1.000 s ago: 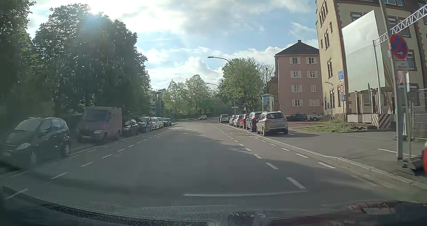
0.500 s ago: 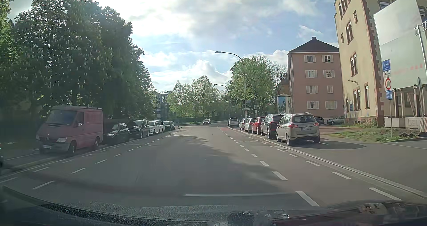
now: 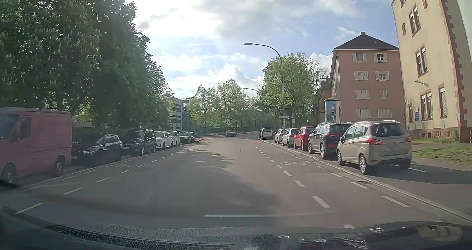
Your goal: Follow the waypoints while adhering to traffic rules and regulations
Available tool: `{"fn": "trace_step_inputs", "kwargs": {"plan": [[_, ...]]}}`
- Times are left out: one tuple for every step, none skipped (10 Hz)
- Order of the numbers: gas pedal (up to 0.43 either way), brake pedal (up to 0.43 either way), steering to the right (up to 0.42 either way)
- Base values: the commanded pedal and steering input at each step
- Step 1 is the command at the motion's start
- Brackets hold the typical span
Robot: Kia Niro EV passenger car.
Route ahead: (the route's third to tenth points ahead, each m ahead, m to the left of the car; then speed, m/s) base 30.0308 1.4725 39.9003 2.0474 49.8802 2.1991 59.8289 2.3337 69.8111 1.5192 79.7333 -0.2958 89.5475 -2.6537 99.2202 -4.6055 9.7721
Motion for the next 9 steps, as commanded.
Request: {"fn": "trace_step_inputs", "kwargs": {"plan": [[0.079, 0.0, -0.015], [0.079, 0.0, -0.014], [0.079, 0.0, -0.01], [0.079, 0.0, -0.006], [0.079, 0.0, -0.003], [0.079, 0.0, -0.004], [0.079, 0.0, -0.003], [0.079, 0.0, -0.003], [0.079, 0.0, -0.004]]}}
